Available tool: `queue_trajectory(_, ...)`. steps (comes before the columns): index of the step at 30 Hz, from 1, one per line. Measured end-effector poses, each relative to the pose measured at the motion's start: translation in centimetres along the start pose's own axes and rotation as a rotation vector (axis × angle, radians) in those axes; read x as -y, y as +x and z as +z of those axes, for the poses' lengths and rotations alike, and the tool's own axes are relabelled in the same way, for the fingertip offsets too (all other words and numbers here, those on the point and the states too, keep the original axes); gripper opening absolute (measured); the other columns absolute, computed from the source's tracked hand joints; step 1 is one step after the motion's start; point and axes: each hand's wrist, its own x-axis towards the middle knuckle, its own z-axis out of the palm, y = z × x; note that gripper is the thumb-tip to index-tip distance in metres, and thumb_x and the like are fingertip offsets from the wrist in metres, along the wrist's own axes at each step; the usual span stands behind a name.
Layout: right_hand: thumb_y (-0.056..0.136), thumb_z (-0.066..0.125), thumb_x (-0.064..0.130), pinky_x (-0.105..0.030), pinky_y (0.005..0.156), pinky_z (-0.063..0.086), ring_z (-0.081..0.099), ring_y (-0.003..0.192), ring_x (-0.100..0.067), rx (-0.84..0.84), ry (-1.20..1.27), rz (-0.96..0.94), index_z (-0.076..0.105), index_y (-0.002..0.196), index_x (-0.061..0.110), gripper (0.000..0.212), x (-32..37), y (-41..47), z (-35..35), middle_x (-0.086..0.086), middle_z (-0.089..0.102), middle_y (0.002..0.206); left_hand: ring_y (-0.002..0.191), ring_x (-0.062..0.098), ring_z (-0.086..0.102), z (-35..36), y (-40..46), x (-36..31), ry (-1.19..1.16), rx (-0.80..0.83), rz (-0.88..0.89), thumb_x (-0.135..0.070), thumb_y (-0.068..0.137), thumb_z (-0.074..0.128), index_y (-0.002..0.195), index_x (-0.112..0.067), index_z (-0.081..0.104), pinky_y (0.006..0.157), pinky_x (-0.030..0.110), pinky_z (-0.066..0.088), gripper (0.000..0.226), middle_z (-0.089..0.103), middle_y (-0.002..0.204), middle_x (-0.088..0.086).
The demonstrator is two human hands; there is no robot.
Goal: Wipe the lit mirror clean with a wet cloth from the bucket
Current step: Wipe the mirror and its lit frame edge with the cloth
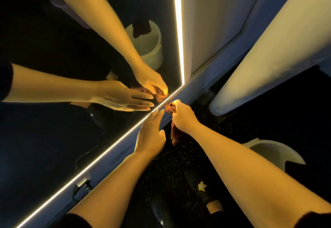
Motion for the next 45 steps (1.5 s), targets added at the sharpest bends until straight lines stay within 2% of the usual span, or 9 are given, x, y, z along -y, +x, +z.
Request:
queue_trajectory(4,0.100,0.039,0.005,-0.022,0.067,0.040,0.065,0.089,-0.015,-0.448,0.332,0.128,0.045,0.116,0.011,0.018,1.0,0.0,-0.1,-0.011,0.055,0.117,0.148,0.014,0.021,0.2,-1.5,2.5,0.107,-0.016,0.049,-0.002,0.089,0.057,0.152,-0.020,0.032,0.116,0.026,0.020,0.070,0.022,0.161,-0.002)
queue_trajectory(9,0.096,0.043,-0.002,-0.023,0.063,0.036,0.054,0.075,-0.014,-0.227,0.240,-0.104,0.043,0.102,0.013,0.016,-0.5,-0.7,2.4,-0.003,0.054,0.090,0.150,0.015,0.015,0.4,-1.7,4.6,0.216,-0.087,0.142,-0.001,0.090,0.059,0.155,-0.020,0.024,0.115,0.024,0.018,0.076,0.012,0.164,-0.003)
queue_trajectory(14,0.102,0.043,0.004,0.000,0.065,0.038,0.052,0.076,0.011,-0.501,0.452,-0.126,0.046,0.128,0.007,0.027,-1.0,-0.1,3.2,-0.003,0.057,0.107,0.148,0.025,0.023,1.2,-1.8,5.6,0.301,-0.167,0.281,0.007,0.083,0.064,0.152,-0.011,0.032,0.117,0.034,0.021,0.078,0.025,0.160,0.008)
queue_trajectory(20,0.092,0.042,0.002,-0.046,0.071,0.053,0.061,0.076,-0.022,-0.362,0.195,-0.278,0.054,0.103,0.017,0.022,-2.5,-0.3,5.1,-0.002,0.058,0.095,0.144,0.031,0.032,1.4,-0.9,7.1,0.369,-0.168,0.355,0.014,0.075,0.062,0.147,-0.003,0.040,0.114,0.049,0.034,0.077,0.035,0.155,0.015)
queue_trajectory(24,0.097,0.042,0.005,-0.040,0.077,0.053,0.065,0.088,-0.025,-0.570,0.375,-0.133,0.049,0.117,0.015,0.024,-1.9,1.1,4.1,-0.008,0.061,0.113,0.145,0.031,0.030,1.6,-0.5,7.2,0.410,-0.153,0.379,0.013,0.076,0.061,0.147,-0.003,0.040,0.115,0.048,0.033,0.076,0.033,0.156,0.015)
queue_trajectory(31,0.091,0.041,0.009,-0.049,0.077,0.053,0.062,0.085,-0.027,-0.377,0.200,-0.254,0.053,0.110,0.016,0.024,-4.4,0.4,5.5,-0.003,0.060,0.103,0.146,0.034,0.026,2.5,-0.5,7.6,0.466,-0.195,0.413,0.018,0.070,0.062,0.145,0.000,0.041,0.114,0.053,0.034,0.080,0.030,0.156,0.020)
queue_trajectory(35,0.094,0.045,-0.004,-0.016,0.072,0.054,0.061,0.085,-0.018,-0.436,0.621,-0.010,0.046,0.127,0.005,0.034,-3.3,3.2,3.9,-0.008,0.057,0.112,0.147,0.031,0.020,3.0,-0.8,7.8,0.456,-0.223,0.412,0.018,0.070,0.065,0.144,-0.001,0.045,0.112,0.055,0.035,0.079,0.026,0.158,0.020)
queue_trajectory(40,0.086,0.040,-0.013,-0.030,0.065,0.060,0.062,0.084,-0.027,-0.175,0.671,0.069,0.054,0.100,0.002,0.025,-3.0,3.0,5.0,-0.008,0.055,0.093,0.145,0.036,0.027,3.2,-1.3,8.1,0.416,-0.255,0.369,0.014,0.074,0.067,0.140,-0.001,0.049,0.114,0.053,0.033,0.071,0.029,0.156,0.019)
queue_trajectory(45,0.091,0.042,-0.010,-0.036,0.071,0.056,0.064,0.083,-0.029,-0.327,0.807,0.153,0.050,0.101,0.008,0.023,-2.9,4.7,3.8,-0.012,0.054,0.099,0.142,0.035,0.032,3.4,-1.7,8.2,0.393,-0.323,0.340,0.014,0.076,0.065,0.137,0.000,0.053,0.115,0.049,0.031,0.064,0.035,0.154,0.018)
